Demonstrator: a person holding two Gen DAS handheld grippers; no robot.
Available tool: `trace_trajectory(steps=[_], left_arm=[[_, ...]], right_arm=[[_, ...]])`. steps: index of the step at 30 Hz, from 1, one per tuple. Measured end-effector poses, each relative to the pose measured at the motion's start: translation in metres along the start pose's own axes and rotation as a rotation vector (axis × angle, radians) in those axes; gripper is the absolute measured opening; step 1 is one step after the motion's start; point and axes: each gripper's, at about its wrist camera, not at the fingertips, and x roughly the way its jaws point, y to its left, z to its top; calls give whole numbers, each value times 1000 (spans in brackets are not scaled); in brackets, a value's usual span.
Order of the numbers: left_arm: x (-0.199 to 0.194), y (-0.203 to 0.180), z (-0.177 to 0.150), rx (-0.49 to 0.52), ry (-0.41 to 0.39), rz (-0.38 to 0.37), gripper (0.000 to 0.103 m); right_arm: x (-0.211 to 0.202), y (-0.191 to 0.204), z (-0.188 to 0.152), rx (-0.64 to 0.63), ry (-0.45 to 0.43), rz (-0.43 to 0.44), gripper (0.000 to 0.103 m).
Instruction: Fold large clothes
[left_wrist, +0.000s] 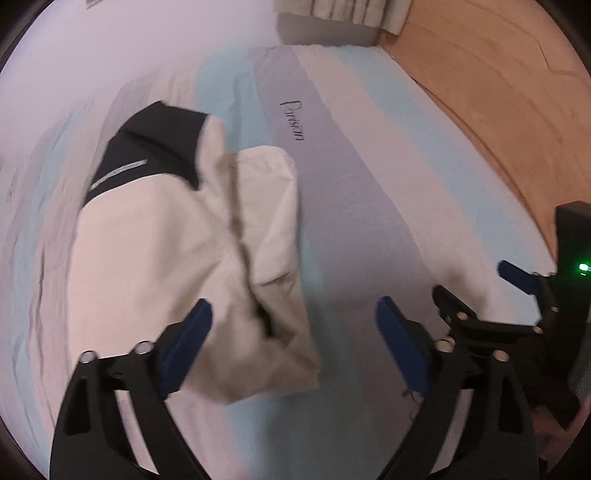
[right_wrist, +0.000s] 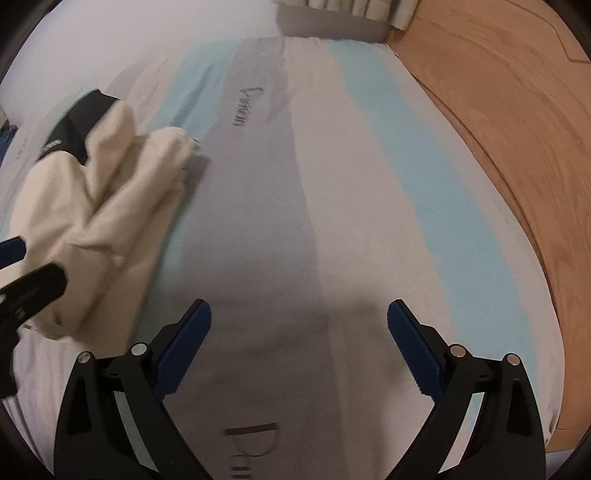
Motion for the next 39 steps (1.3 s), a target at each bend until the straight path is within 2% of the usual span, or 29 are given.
trace_trajectory(steps=[2,8,11,15,17,23,28,33,39], left_arm=[[-15,29,5,-19,29,-15,97],[-35,115,17,-2,66,0,97],[-27,155,27,35,115,-17,97],[-9,202,35,1,155,-87,97],[3,216,41,3,167,-114,97],[47,240,45,-15,216,-174,98],[73,254,42,-87,255,-333,98],[90,254,36,-128,282,-447,98],[102,237,35,-103,280,-472,98]], right_arm=[[-7,11,5,-7,-11,23,92],[-9,58,30,-15,-4,136,92],[-2,80,44,-27,27,196,92],[14,102,60,16,107,306,92],[23,113,67,22,141,330,92],[67,127,75,61,256,398,92],[102,128,75,103,355,482,92],[128,126,70,145,419,563,92],[146,120,65,188,457,624,92]])
